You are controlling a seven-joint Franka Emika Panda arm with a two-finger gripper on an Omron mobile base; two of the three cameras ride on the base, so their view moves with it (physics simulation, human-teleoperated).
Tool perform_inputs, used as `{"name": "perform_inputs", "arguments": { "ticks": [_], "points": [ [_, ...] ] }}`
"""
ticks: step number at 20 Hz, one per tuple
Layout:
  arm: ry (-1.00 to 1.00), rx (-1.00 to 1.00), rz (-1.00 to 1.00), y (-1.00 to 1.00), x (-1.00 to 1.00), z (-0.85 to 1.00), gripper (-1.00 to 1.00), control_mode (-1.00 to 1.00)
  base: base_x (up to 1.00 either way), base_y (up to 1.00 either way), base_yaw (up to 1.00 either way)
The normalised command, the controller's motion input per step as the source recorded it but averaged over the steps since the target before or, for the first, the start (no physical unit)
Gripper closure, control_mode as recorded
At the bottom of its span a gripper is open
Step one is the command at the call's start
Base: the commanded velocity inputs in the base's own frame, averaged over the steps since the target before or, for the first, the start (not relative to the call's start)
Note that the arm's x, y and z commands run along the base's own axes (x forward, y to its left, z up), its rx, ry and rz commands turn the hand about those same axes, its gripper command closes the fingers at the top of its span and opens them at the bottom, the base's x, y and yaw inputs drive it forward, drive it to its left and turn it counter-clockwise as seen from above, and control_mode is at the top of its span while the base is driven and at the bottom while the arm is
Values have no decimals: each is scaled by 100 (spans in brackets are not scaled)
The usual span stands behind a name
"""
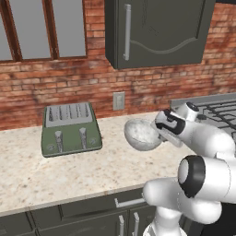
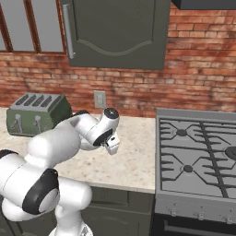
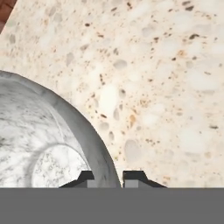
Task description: Pick the cup and bowl from the counter and place them on the counter next to the sink.
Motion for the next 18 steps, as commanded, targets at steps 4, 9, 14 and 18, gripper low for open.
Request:
{"name": "perform_inputs", "arguments": {
  "ticks": [4,9,14,18],
  "points": [
    [0,2,0,-14,-59,70,100,-100,0,0,0],
    [11,-1,0,-1,-29,82,100,-100,0,0,0],
    [12,-5,0,-8,-37,37,100,-100,0,0,0],
    [2,-4,0,-23,-47,16,100,-100,0,0,0]
  ]
}}
